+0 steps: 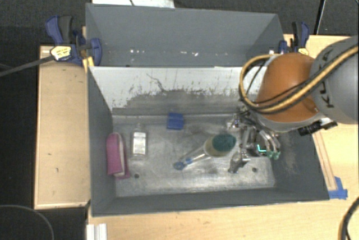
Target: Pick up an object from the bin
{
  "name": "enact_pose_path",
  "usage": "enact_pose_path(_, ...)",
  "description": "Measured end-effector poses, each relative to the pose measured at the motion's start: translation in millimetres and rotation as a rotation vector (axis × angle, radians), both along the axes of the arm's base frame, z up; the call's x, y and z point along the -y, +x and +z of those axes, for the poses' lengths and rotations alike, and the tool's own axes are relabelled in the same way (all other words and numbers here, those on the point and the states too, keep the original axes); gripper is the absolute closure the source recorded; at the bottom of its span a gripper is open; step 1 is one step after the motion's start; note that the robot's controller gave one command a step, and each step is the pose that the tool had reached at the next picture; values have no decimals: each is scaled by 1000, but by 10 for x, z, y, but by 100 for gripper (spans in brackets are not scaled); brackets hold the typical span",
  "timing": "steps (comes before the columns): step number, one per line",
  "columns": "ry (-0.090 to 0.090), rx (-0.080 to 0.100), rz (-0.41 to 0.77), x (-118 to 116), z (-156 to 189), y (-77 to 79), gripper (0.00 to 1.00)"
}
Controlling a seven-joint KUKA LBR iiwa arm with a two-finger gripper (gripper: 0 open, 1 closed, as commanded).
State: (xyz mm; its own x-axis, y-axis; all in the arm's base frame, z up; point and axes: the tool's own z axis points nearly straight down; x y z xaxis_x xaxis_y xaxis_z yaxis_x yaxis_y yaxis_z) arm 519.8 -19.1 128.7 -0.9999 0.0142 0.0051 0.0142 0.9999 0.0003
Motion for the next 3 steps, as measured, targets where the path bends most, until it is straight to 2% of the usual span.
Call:
enact_pose_path(1, 0, 13, 26, -99, -574, 729, 0)
enact_pose_path(2, -1, 23, 25, -95, -531, 741, 100)
enact_pose_path(3, 1, 14, -185, -186, 422, 579, 100)
